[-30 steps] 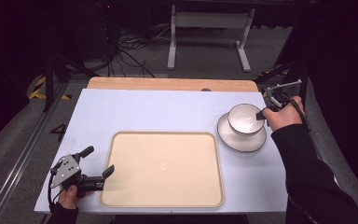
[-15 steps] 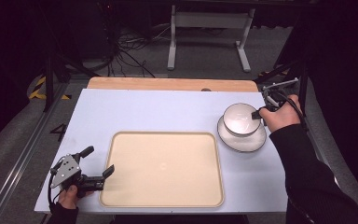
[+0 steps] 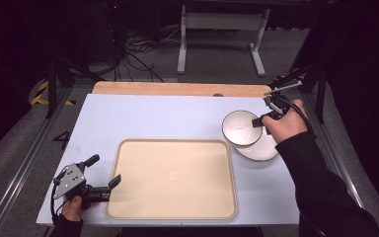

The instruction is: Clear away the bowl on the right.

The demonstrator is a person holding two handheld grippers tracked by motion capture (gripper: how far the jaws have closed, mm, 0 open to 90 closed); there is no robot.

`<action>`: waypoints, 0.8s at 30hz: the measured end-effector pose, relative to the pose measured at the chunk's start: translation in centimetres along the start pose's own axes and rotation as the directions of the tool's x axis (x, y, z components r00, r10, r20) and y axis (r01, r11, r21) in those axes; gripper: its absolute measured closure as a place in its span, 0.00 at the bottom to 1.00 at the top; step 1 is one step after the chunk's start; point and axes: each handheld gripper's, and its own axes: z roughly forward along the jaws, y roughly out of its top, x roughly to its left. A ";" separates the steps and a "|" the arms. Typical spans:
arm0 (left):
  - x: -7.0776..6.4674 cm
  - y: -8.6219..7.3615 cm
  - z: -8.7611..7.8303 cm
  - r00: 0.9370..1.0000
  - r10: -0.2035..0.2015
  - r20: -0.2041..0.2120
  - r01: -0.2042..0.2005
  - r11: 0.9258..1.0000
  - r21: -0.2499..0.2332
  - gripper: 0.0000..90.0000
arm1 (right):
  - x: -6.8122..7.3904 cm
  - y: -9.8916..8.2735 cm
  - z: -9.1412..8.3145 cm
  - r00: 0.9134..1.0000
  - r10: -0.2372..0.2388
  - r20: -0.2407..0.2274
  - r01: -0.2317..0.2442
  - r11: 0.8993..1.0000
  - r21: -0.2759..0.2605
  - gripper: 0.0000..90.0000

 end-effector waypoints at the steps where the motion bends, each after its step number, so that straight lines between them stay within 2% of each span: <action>1: 0.0 0.0 0.0 1.000 0.000 0.000 0.000 1.000 0.000 0.00 | 0.4 0.0 0.0 1.000 -0.008 -0.010 0.008 1.000 0.000 0.91; 9: 0.0 0.0 0.0 1.000 0.000 0.000 0.000 1.000 0.001 0.00 | 3.0 -0.1 0.0 0.996 -0.065 -0.066 0.065 0.998 0.003 0.91; 10: 0.0 0.0 0.0 1.000 0.000 0.000 0.000 1.000 0.001 0.00 | 3.0 -0.1 0.0 0.996 -0.065 -0.066 0.065 0.998 0.003 0.91; 13: 0.0 0.0 0.0 1.000 -0.001 0.001 0.001 1.000 -0.001 0.00 | 4.4 -0.2 -0.1 0.991 -0.094 -0.092 0.095 0.996 0.002 0.91; 15: 0.0 0.0 0.0 1.000 0.000 0.002 0.000 1.000 -0.001 0.00 | 4.7 -0.2 -0.1 0.990 -0.102 -0.098 0.103 0.995 0.000 0.91; 24: 0.0 0.0 0.0 1.000 0.001 0.002 -0.001 1.000 -0.001 0.00 | 7.5 -0.4 0.1 0.971 -0.157 -0.178 0.160 0.987 0.000 0.91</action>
